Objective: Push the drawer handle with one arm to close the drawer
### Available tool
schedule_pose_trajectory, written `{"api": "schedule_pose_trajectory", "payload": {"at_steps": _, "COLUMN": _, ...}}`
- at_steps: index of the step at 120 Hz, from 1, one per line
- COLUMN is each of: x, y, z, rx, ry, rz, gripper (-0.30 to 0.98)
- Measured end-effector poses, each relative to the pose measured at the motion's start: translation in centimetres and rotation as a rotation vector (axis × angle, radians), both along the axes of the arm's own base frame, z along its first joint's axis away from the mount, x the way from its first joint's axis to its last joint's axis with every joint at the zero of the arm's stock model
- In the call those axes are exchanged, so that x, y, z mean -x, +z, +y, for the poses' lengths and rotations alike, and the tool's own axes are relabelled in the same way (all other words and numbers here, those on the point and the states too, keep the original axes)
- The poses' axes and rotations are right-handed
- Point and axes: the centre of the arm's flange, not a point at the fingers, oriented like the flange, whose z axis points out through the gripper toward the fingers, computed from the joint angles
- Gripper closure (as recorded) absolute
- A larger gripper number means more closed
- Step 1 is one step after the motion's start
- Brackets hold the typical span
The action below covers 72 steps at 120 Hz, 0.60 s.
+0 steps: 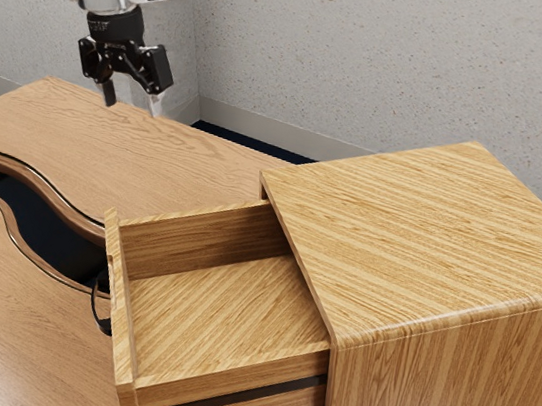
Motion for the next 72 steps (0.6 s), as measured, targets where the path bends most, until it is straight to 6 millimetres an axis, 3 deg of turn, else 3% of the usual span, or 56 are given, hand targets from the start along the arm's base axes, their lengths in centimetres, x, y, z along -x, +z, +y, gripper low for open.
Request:
{"api": "schedule_pose_trajectory", "payload": {"at_steps": 9, "x": 0.5, "y": 0.0, "z": 1.0, "rx": 0.001, "ry": 0.018, "rz": 0.000, "gripper": 0.00}}
{"api": "schedule_pose_trajectory", "payload": {"at_steps": 14, "x": 4.0, "y": -0.1, "z": 1.4, "rx": 0.004, "ry": 0.020, "rz": 0.005, "gripper": 0.00}}
{"api": "schedule_pose_trajectory", "payload": {"at_steps": 23, "x": 11.8, "y": -0.8, "z": 4.3, "rx": -0.016, "ry": 0.065, "rz": 0.005, "gripper": 0.00}}
{"api": "schedule_pose_trajectory", "payload": {"at_steps": 33, "x": 20.2, "y": -3.2, "z": 5.3, "rx": -0.045, "ry": 0.062, "rz": 0.003, "gripper": 0.01}}
{"api": "schedule_pose_trajectory", "payload": {"at_steps": 49, "x": 26.6, "y": -8.7, "z": 2.2, "rx": -0.043, "ry": -0.242, "rz": -0.022, "gripper": 0.06}}
{"api": "schedule_pose_trajectory", "payload": {"at_steps": 54, "x": 28.1, "y": -9.4, "z": -0.2, "rx": -0.080, "ry": -0.344, "rz": -0.043, "gripper": 0.10}}
{"api": "schedule_pose_trajectory", "payload": {"at_steps": 62, "x": 30.1, "y": -10.1, "z": -2.1, "rx": -0.112, "ry": -0.432, "rz": -0.055, "gripper": 0.19}}
{"api": "schedule_pose_trajectory", "payload": {"at_steps": 72, "x": 31.1, "y": -10.1, "z": -4.5, "rx": -0.138, "ry": -0.507, "rz": -0.069, "gripper": 0.29}}
